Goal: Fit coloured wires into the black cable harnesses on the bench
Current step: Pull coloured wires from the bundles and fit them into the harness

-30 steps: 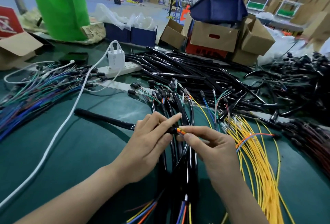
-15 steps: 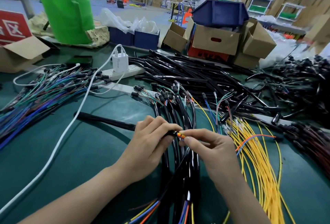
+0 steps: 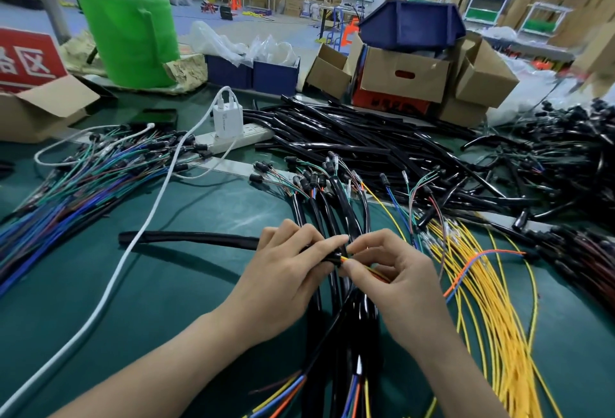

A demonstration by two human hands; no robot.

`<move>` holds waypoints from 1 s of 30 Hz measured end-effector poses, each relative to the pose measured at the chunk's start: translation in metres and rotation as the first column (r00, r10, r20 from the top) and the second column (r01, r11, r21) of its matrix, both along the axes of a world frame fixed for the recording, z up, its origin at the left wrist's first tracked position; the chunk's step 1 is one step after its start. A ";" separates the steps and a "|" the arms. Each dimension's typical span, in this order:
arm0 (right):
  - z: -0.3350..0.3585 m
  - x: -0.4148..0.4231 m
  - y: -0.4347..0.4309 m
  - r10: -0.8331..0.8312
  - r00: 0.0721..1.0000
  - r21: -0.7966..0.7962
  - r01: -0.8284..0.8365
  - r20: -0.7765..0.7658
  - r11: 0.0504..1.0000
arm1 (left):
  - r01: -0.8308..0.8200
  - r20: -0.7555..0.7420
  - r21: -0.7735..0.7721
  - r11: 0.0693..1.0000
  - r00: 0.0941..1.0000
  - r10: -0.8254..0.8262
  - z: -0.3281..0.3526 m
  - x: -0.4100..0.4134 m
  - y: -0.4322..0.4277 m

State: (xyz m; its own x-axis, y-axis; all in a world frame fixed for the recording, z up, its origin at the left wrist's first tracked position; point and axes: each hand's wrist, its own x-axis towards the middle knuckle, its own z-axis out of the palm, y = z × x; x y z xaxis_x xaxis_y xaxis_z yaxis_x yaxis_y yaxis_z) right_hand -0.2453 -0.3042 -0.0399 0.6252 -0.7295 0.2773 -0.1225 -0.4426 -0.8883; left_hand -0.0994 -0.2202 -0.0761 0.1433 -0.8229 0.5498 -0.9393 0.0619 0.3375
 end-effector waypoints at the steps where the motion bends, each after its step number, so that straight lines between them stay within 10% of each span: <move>1: -0.001 0.000 0.000 0.004 1.000 -0.004 -0.004 -0.006 1.000 | 0.005 0.000 0.008 1.000 1.000 -0.005 0.000 -0.001 0.000; 22: -0.002 -0.003 -0.010 0.042 0.980 0.014 -0.040 -0.193 0.999 | 0.174 -0.053 0.261 0.950 0.985 -0.166 0.007 -0.005 0.001; 30: -0.014 0.010 0.012 -0.007 0.990 -0.291 -0.035 -0.143 0.956 | 0.271 -0.065 0.138 0.953 0.962 -0.264 0.012 -0.015 0.003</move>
State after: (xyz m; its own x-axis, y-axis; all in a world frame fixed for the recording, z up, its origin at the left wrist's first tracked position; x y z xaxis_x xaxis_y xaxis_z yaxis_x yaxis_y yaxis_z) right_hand -0.2356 -0.2921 -0.0534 0.6830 -0.6204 0.3855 -0.2285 -0.6828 -0.6940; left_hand -0.1146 -0.2175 -0.0637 -0.0710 -0.9046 0.4203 -0.8784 0.2563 0.4033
